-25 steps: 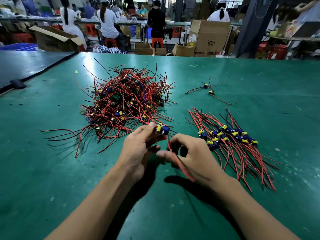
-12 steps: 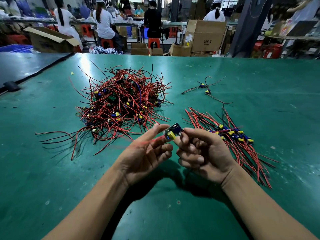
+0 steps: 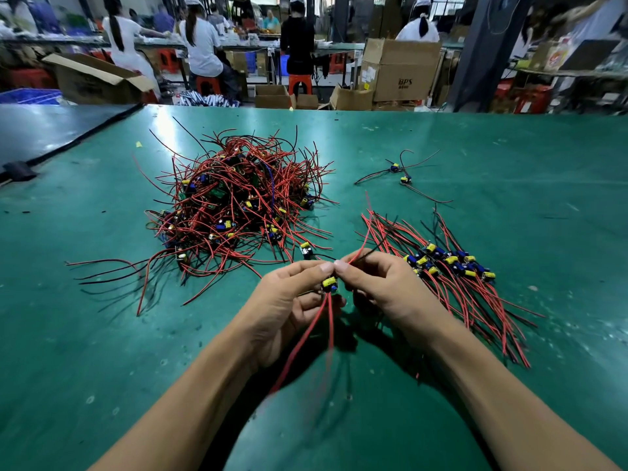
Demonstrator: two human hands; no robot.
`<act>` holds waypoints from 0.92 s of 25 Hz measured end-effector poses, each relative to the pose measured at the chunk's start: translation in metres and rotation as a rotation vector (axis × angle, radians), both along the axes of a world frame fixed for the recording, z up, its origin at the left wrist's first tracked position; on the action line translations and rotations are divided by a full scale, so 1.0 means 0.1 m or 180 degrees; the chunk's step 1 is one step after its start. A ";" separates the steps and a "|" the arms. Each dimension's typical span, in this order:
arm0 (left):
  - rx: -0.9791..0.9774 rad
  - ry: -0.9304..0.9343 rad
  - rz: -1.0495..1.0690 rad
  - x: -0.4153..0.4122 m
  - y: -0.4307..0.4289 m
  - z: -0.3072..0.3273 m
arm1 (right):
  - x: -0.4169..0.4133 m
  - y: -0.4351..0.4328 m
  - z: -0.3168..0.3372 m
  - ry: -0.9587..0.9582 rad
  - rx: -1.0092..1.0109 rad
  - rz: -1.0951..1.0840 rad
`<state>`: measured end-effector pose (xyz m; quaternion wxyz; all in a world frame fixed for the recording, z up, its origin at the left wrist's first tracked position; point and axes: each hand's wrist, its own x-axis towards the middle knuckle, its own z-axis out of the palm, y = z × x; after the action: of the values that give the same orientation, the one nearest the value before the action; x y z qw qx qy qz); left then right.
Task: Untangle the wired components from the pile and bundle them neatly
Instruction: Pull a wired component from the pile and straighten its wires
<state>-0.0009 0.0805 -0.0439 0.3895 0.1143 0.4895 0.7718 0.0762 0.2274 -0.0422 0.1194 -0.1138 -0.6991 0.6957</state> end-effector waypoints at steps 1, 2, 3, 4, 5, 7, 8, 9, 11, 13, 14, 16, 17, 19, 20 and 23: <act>-0.0033 -0.0012 0.0013 0.01 0.01 0.00 | 0.00 0.02 -0.02 0.0064 0.0042 -0.0037; -0.0062 0.0009 0.0002 0.01 0.01 0.00 | 0.00 0.03 -0.03 0.0116 0.0057 -0.0043; -0.0083 0.0030 -0.0021 0.02 0.01 0.00 | 0.00 0.02 -0.03 0.0143 0.0043 -0.0040; -0.0094 0.0045 -0.0049 0.02 0.01 0.00 | -0.01 0.02 -0.03 0.0171 0.0014 -0.0039; -0.0100 0.0056 -0.0084 0.02 0.00 0.01 | -0.01 0.02 -0.03 0.0194 -0.0051 -0.0041; -0.0110 0.0111 -0.0138 0.02 0.00 0.02 | -0.02 0.04 -0.02 0.0138 -0.0178 -0.0044; -0.0098 0.0147 -0.0130 0.03 0.00 0.01 | -0.02 0.05 -0.02 0.0045 -0.0205 -0.0030; -0.0077 0.0179 -0.0097 0.04 0.00 0.01 | -0.02 0.07 -0.02 -0.0072 -0.0214 -0.0002; -0.0052 0.0242 -0.0037 0.05 -0.01 0.01 | -0.01 0.09 0.00 -0.0257 -0.0275 0.0038; -0.0101 0.0287 -0.0038 0.07 0.00 0.00 | 0.00 0.11 0.02 -0.0266 -0.0477 0.0094; -0.0151 0.0329 -0.0049 0.08 0.00 0.00 | -0.01 0.10 0.02 -0.0230 -0.0601 0.0134; -0.0266 0.0481 -0.0085 0.09 0.00 -0.01 | -0.02 0.08 0.03 -0.0246 -0.0657 0.0195; -0.0331 0.0578 -0.0119 0.10 0.01 -0.02 | -0.03 0.07 0.03 -0.0283 -0.0599 0.0219; -0.0455 0.0763 -0.0191 0.11 0.01 -0.03 | -0.01 0.04 0.02 -0.0380 -0.0441 0.0247; -0.0475 0.0819 -0.0205 0.11 0.01 -0.03 | -0.01 0.03 0.02 -0.0432 -0.0196 0.0209; -0.0441 0.0912 -0.0058 0.13 0.04 -0.06 | 0.00 0.01 0.02 -0.0471 0.1352 -0.0196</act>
<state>0.0117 0.0843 -0.0500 0.3296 0.2005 0.5910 0.7084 0.0760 0.2285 -0.0406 0.1103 -0.1582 -0.8330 0.5186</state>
